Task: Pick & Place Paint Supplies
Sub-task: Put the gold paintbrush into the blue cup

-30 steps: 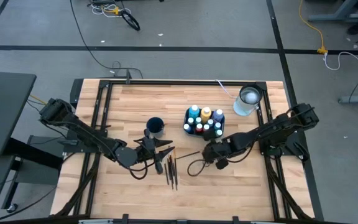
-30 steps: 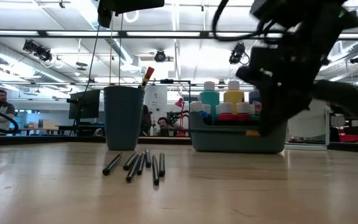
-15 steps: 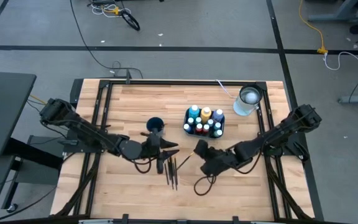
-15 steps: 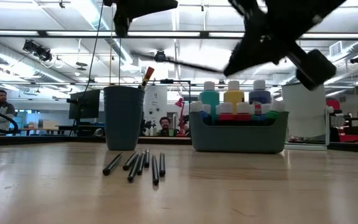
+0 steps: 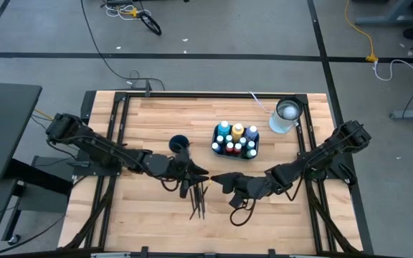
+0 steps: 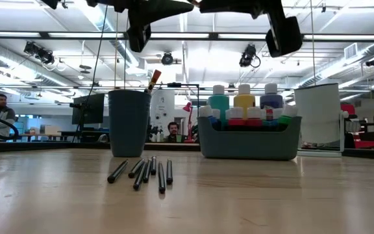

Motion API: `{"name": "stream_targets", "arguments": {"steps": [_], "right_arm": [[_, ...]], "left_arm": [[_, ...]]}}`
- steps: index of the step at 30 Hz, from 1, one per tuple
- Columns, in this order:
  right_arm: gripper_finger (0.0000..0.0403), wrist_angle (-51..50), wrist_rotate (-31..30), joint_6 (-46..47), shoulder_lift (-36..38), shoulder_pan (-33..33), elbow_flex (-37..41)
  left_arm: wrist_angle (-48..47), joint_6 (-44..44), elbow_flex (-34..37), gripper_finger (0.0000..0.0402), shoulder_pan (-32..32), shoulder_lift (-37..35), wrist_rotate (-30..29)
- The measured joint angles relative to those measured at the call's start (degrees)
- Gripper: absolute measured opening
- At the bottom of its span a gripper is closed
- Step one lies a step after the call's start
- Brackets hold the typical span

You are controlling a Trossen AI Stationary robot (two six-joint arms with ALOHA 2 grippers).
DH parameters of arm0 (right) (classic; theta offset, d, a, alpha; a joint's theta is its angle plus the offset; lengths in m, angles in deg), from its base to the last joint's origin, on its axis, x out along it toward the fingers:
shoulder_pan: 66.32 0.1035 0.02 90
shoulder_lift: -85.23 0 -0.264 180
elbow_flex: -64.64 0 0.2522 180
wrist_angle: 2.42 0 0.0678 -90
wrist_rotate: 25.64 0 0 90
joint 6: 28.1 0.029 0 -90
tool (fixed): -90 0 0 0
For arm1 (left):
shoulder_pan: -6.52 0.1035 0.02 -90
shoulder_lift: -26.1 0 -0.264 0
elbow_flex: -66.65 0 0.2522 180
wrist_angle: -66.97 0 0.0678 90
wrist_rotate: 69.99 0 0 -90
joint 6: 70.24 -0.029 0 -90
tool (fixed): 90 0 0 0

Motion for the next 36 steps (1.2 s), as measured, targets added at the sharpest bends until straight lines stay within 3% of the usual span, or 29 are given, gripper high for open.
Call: {"name": "stream_targets", "arguments": {"steps": [10, 32, 36], "right_arm": [[0.0001, 0.02, -3.61, -2.09, -0.04, 0.0, 0.0], [0.0001, 0.72, -2.97, -5.65, -0.04, -4.01, -0.02], [0.0002, 1.82, -2.71, -5.91, -0.04, -4.13, -0.03]], "left_arm": [[-4.05, 5.08, 0.0, 0.0125, 0.12, 0.0, 2.93], [-5.53, 5.47, 0.0, 0.0124, 0.15, 0.0, 2.67], [-5.53, 5.12, 0.0, 0.0104, 0.26, 0.0, 2.8]]}}
